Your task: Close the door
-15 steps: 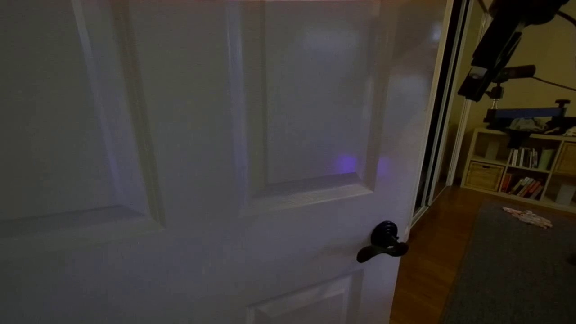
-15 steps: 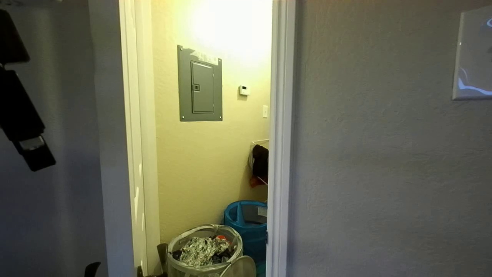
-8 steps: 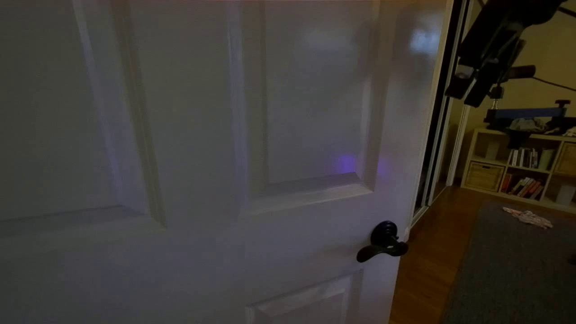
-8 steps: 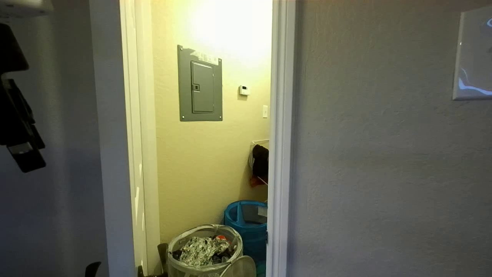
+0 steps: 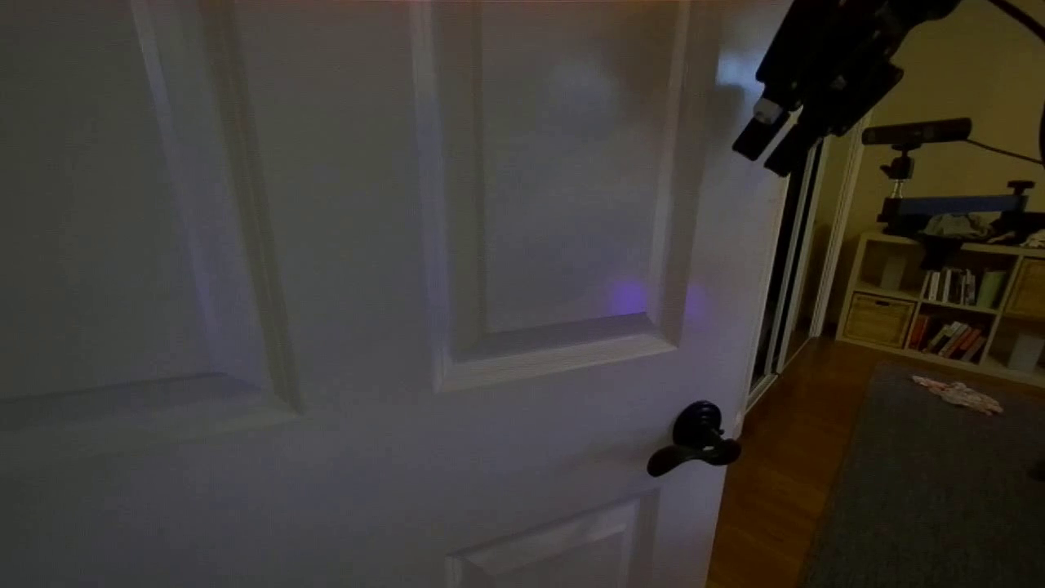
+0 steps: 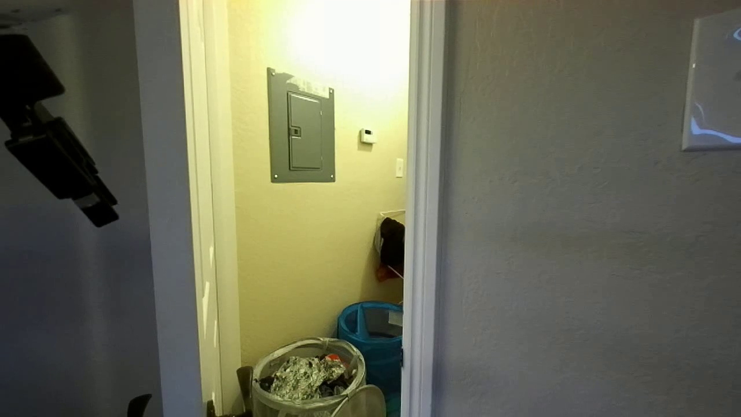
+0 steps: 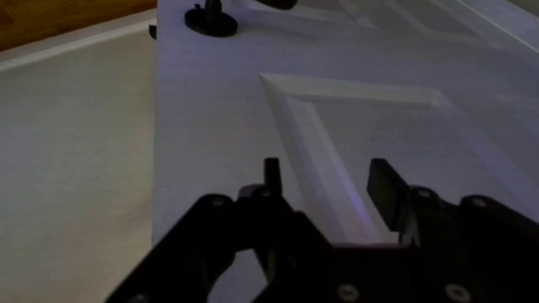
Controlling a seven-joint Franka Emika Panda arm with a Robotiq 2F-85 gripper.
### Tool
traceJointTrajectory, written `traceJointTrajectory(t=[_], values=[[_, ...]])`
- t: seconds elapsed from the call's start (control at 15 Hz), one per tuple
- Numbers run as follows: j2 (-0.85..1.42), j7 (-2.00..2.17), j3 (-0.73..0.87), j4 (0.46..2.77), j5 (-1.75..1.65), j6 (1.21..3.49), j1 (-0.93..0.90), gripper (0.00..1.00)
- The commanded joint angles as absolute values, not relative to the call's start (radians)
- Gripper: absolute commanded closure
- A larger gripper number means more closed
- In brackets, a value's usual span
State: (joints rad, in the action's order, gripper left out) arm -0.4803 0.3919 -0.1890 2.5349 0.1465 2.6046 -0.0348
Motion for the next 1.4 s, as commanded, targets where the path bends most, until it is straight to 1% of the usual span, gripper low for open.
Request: traceJointTrajectory(t=[0.0, 0.2, 0.47, 0.73, 1.0, 1.33], values=[[-0.457, 0.487, -0.253, 2.540, 0.062, 2.721, 0.042, 0.74], [-0.448, 0.547, -0.286, 2.543, -0.012, 2.758, 0.111, 0.93], [-0.439, 0.597, -0.309, 2.535, -0.085, 2.769, 0.175, 1.00], [-0.382, 0.554, -0.275, 2.513, -0.067, 2.821, 0.157, 0.96], [-0.285, 0.476, -0.220, 2.460, 0.002, 2.899, 0.093, 0.96], [-0.179, 0.366, -0.165, 2.366, 0.066, 2.912, 0.034, 0.96]])
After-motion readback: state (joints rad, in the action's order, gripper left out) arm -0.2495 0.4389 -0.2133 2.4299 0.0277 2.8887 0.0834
